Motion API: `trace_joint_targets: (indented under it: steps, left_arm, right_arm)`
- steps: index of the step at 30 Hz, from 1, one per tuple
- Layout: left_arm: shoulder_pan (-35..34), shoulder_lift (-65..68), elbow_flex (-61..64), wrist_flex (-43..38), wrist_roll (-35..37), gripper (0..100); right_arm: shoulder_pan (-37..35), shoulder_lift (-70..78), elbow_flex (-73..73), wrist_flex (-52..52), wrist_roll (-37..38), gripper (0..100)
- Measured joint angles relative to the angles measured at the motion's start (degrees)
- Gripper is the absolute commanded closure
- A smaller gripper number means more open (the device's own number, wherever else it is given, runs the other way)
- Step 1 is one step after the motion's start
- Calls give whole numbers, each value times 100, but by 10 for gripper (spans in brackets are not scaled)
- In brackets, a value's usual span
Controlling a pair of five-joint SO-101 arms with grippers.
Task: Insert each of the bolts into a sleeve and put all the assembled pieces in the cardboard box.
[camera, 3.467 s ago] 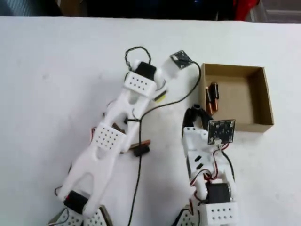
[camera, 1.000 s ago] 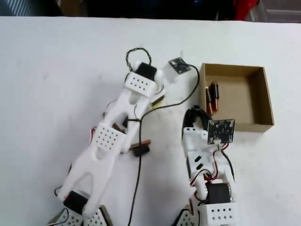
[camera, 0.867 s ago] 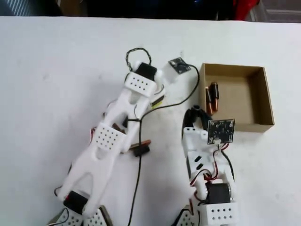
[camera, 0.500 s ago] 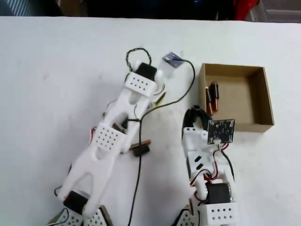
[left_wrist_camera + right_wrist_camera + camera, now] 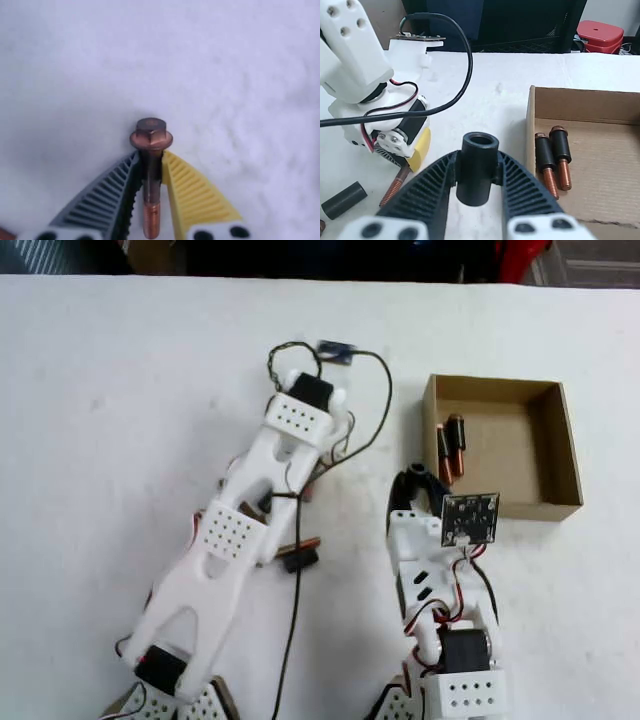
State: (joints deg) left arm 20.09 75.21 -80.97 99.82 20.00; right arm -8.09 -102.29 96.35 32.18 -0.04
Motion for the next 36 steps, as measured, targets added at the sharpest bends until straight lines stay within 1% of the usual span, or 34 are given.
trace_joint_targets:
  steps: [5,10,12,17,21,29,36]
  left_arm:
    - [-114,0,0,-18,229,932]
    - [-158,0,0,-18,237,872]
    - [-202,0,9,9,237,892]
    - [-211,0,9,-44,237,979]
    - [-211,0,9,-53,246,962]
    - [-211,0,18,-176,255,980]
    - [-211,0,18,-176,255,977]
  right_arm:
    - [0,0,0,0,0,981]
    - [0,0,0,0,0,981]
    - [0,0,0,0,0,981]
    - [0,0,0,0,0,981]
    - [0,0,0,0,0,981]
    - [0,0,0,0,0,981]
    - [0,0,0,0,0,981]
